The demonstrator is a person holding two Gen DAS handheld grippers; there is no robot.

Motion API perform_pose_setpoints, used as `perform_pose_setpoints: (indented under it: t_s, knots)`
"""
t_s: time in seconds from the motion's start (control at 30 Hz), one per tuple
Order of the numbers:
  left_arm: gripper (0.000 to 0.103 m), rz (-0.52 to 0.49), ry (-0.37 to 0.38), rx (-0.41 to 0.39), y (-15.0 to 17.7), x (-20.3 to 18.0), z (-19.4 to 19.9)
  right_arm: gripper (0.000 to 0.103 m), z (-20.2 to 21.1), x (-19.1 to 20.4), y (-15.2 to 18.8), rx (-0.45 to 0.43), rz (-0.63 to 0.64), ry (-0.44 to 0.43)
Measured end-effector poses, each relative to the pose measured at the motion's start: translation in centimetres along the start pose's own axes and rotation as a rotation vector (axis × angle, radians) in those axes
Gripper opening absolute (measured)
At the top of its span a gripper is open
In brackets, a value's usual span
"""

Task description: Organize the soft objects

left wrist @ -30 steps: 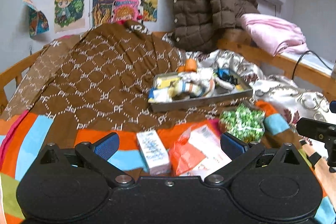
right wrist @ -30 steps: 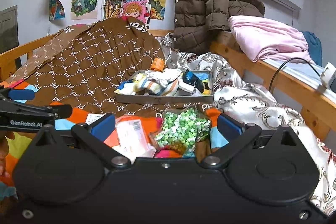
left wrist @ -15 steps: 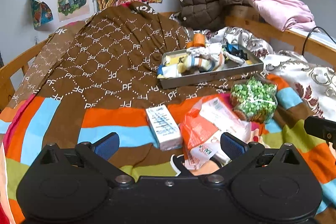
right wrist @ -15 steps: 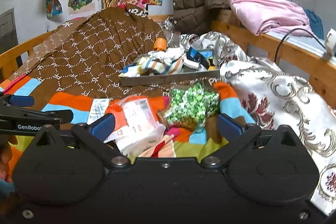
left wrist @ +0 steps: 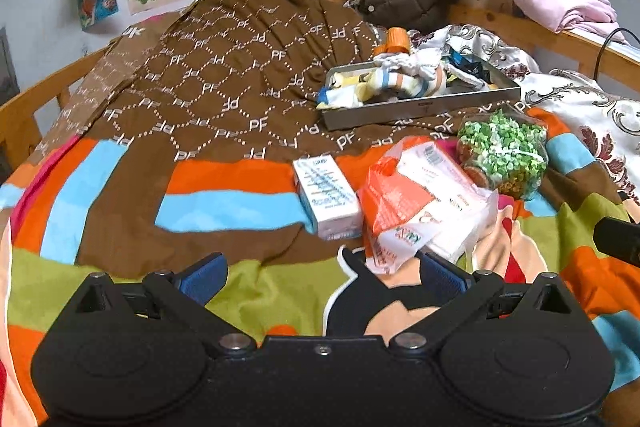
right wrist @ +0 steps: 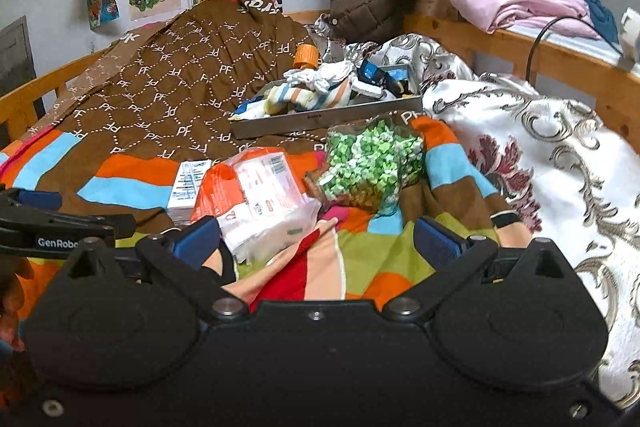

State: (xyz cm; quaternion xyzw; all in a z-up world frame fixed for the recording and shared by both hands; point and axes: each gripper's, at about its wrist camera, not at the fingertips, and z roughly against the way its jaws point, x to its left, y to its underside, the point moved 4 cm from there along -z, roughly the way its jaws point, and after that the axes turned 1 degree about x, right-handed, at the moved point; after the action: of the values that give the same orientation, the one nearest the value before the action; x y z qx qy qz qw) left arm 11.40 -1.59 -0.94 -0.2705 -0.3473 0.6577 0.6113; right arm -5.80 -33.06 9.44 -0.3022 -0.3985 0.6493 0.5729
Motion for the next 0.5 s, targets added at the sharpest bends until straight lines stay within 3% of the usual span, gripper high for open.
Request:
perform_pose_setpoints:
  t_s: [0.5]
  knots:
    - [0.102, 0.044, -0.010, -0.066, 1.8, -0.3, 1.7, 0.102, 0.2, 0.8, 2.4, -0.004, -0.020, -0.025]
